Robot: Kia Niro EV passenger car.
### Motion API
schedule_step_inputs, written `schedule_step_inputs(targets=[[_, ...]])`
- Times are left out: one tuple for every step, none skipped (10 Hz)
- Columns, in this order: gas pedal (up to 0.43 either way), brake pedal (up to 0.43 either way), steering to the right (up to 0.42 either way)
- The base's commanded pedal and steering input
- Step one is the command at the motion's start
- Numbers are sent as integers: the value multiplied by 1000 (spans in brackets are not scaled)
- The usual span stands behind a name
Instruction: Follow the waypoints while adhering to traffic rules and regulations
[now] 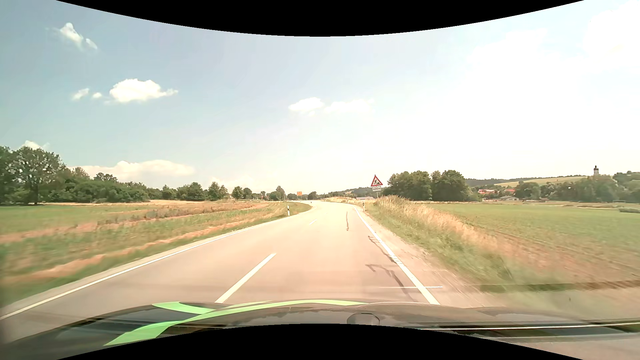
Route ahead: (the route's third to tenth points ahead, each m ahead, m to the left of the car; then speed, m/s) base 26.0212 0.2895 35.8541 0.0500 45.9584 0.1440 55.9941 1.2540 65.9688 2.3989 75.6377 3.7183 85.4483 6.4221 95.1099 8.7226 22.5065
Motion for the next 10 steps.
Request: schedule_step_inputs(targets=[[8,0,5],[8,0,5],[8,0,5],[20,0,5],[20,0,5],[20,0,5],[20,0,4],[20,0,2],[20,0,0],[39,0,-2]])
